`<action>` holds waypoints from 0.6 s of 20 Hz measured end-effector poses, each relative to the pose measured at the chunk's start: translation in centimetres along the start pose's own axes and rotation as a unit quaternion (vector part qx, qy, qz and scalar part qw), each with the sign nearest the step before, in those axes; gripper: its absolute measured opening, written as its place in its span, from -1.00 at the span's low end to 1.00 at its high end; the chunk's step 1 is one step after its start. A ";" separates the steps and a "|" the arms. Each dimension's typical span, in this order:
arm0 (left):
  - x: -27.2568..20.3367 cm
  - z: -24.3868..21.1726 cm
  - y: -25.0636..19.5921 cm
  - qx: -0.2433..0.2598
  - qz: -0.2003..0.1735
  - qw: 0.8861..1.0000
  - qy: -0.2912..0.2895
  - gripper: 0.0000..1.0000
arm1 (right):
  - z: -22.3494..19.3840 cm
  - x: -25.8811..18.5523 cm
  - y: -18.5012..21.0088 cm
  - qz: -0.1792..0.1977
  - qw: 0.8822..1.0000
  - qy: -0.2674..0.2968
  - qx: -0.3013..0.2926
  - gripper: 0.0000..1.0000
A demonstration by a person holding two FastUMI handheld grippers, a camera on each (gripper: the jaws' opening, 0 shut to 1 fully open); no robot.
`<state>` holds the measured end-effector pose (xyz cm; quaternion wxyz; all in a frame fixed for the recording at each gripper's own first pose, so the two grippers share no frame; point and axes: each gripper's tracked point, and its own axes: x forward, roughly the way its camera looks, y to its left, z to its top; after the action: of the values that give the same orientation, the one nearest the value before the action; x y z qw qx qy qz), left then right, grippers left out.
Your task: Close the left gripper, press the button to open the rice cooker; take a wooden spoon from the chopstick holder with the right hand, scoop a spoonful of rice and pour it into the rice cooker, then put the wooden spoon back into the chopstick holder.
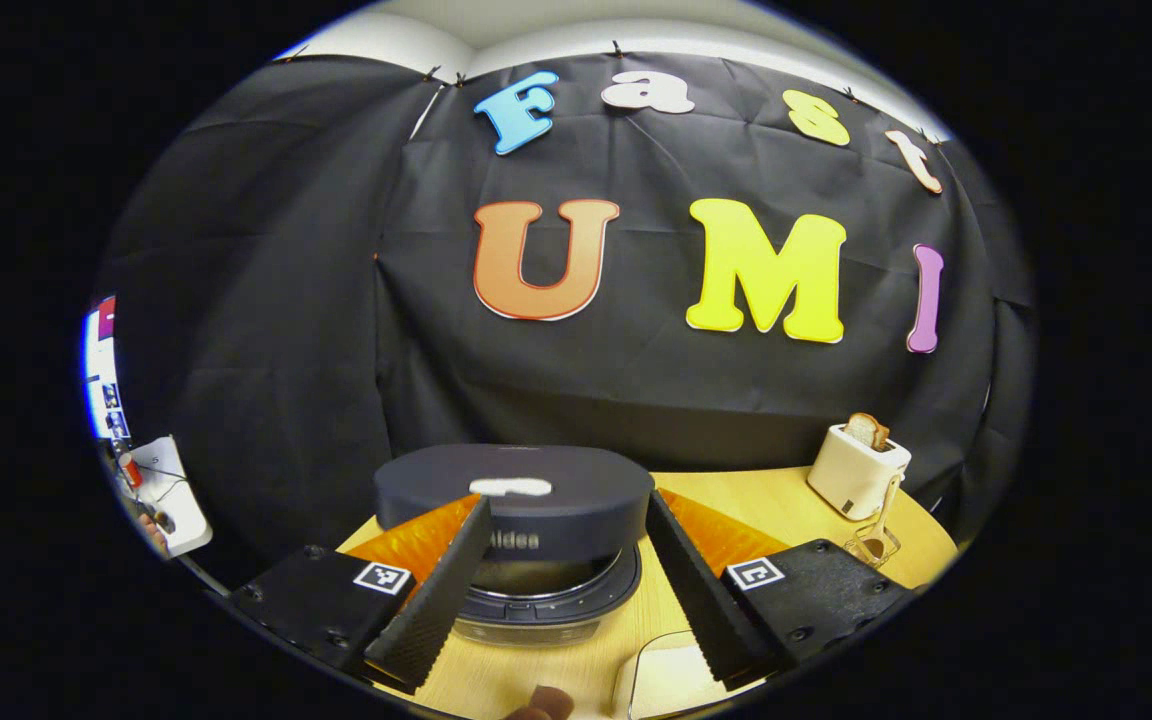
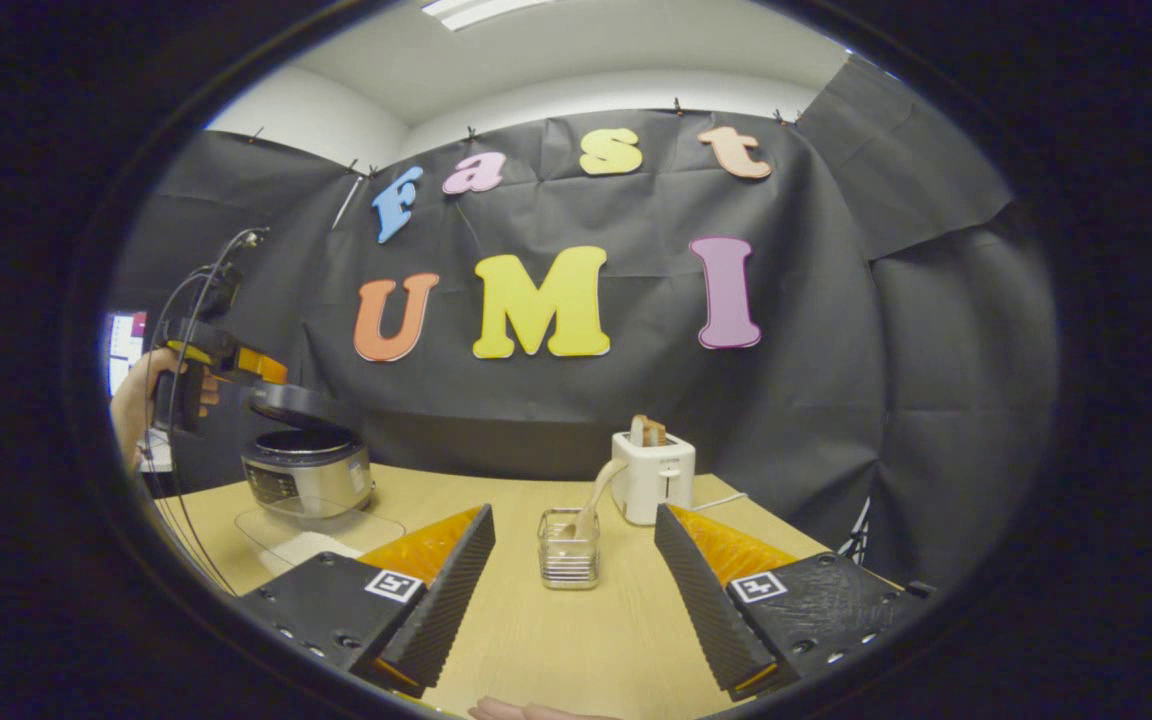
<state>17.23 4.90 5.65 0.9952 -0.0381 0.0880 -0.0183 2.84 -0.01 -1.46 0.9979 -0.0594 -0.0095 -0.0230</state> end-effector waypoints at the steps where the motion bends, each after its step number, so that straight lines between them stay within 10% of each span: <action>1: -0.5 -0.4 0.0 0.005 0.009 1.000 0.002 0.96 | -0.2 0.6 -0.3 0.000 1.000 0.003 0.001 0.92; 12: -5.9 -3.0 0.4 0.007 0.030 0.997 -0.077 0.97 | -3.4 14.9 -1.9 0.030 0.994 0.089 0.063 0.91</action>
<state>10.87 5.28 3.68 0.9994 -0.0300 0.0117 0.0144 17.67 -2.97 -4.29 0.9968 0.0059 0.0797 0.0022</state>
